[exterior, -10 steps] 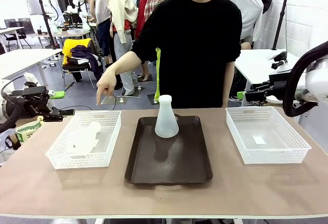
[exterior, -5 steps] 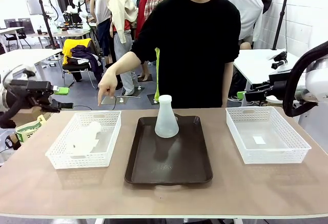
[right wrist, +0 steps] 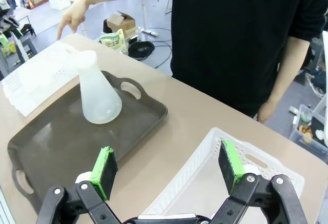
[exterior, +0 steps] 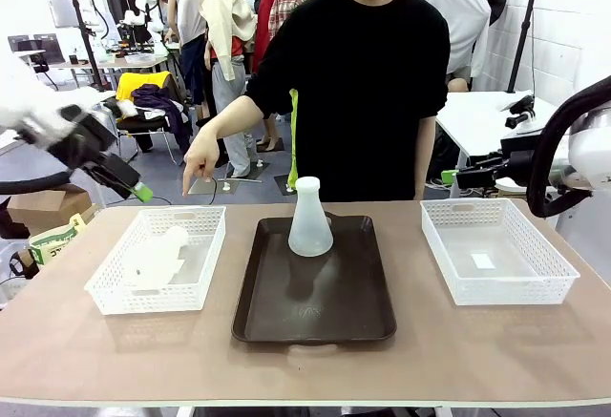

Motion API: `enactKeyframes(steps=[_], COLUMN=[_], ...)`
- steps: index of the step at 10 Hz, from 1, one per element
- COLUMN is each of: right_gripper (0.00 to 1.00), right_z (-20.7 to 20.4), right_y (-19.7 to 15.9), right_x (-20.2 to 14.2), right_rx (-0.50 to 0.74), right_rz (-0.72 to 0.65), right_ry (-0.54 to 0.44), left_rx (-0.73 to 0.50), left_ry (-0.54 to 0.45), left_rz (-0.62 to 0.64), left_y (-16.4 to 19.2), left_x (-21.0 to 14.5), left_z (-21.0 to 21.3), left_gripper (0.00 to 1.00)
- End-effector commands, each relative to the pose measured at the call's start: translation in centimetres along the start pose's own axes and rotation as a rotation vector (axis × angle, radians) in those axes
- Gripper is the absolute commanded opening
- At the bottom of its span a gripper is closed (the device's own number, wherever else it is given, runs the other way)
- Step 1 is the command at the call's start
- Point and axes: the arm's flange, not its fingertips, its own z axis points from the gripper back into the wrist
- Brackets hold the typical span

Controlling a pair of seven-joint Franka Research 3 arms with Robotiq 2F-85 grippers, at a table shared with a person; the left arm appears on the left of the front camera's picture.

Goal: Prepare the laboratory tools.
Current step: Pick up the Big flask that the person points to.

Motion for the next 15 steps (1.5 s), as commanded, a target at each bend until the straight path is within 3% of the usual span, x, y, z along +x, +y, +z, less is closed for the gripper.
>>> enactKeyframes(steps=[1, 4, 10, 15], right_gripper=[1.0, 1.0, 1.0, 1.0], right_z=[0.1, 0.1, 0.1, 0.1], right_y=[0.1, 0.1, 0.1, 0.1], right_x=[-0.1, -0.1, -0.1, -0.1], right_rx=[-0.002, -0.002, -0.002, -0.002], right_rz=[0.0, 0.0, 0.0, 0.0], right_ry=[0.006, 0.006, 0.006, 0.006], left_rx=[0.136, 0.224, 0.32, 0.309], left_ry=[0.233, 0.31, 0.153, 0.285], left_rz=[0.036, 0.061, 0.179, 0.302], left_y=[0.3, 0.6, 2.0, 2.8], left_x=[2.1, 3.5, 5.5, 7.1], left_z=[-2.9, -7.0, -11.1, -14.2], left_gripper=[1.0, 1.0, 1.0, 1.0])
